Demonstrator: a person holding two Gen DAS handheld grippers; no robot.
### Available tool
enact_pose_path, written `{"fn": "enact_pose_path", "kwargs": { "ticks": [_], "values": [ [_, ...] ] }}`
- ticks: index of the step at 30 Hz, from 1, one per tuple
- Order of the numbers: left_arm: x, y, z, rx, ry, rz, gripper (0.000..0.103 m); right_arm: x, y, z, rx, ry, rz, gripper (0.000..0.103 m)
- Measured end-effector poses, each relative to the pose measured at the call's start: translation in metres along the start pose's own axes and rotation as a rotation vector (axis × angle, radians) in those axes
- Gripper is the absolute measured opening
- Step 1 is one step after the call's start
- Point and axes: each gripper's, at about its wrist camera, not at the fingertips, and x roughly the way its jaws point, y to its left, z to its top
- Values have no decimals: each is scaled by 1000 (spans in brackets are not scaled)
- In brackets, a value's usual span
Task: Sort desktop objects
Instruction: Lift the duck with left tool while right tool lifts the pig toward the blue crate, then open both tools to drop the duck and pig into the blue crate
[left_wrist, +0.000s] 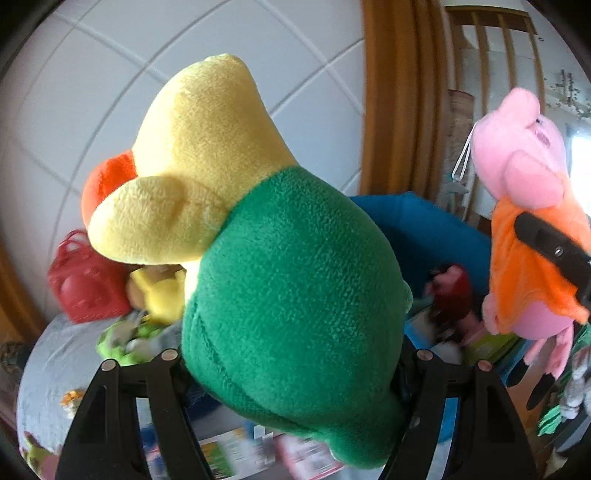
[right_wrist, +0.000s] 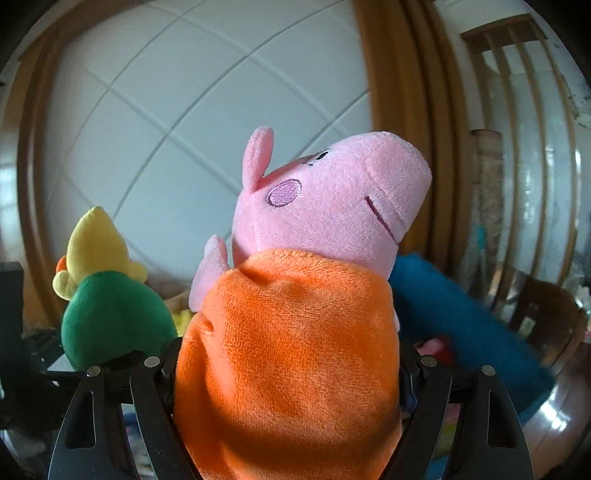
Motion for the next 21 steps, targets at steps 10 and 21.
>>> {"fn": "enact_pose_path", "kwargs": {
  "ticks": [10, 21],
  "values": [
    [81, -155, -13, 73, 184, -78, 74, 70, -121, -33, 18, 176, -88, 83],
    [114, -189, -26, 76, 326, -47, 88, 107, -160, -83, 31, 335, -86, 85]
  ]
}}
